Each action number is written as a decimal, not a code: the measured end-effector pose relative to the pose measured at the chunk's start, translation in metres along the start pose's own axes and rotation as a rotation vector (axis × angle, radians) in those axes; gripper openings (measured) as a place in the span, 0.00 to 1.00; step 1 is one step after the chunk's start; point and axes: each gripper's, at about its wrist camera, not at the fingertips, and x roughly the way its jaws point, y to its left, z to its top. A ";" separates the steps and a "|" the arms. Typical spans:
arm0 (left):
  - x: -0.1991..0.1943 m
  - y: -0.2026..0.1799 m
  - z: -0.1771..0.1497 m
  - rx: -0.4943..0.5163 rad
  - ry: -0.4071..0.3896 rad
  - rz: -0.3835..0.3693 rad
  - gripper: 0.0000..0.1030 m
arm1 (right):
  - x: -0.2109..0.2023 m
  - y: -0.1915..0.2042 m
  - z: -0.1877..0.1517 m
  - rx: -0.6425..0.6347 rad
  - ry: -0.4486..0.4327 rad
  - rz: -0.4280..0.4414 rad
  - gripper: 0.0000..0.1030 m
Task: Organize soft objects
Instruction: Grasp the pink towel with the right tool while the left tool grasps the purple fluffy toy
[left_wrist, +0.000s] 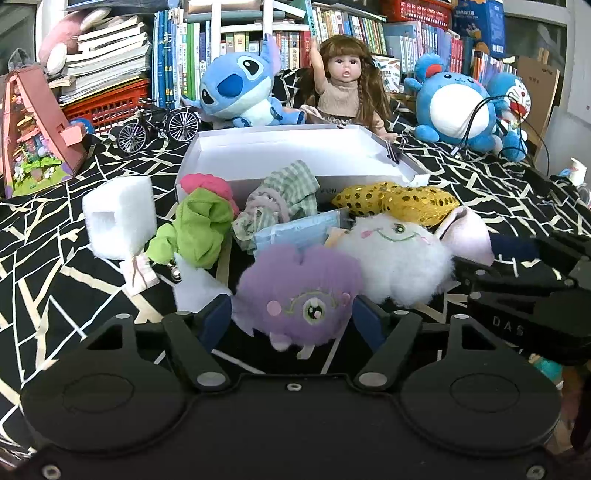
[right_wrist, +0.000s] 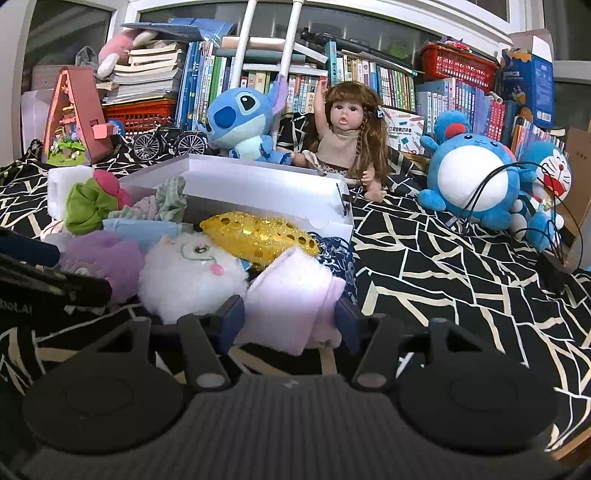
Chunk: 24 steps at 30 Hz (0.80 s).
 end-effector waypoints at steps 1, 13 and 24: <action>0.002 -0.001 0.000 0.002 0.002 0.000 0.70 | 0.002 -0.001 0.001 0.006 0.001 0.003 0.69; 0.017 -0.004 0.002 -0.007 -0.011 -0.006 0.71 | 0.016 -0.004 0.003 0.013 0.010 0.018 0.71; 0.000 0.006 0.007 -0.043 -0.048 -0.020 0.67 | 0.013 -0.010 0.004 0.088 0.026 0.070 0.44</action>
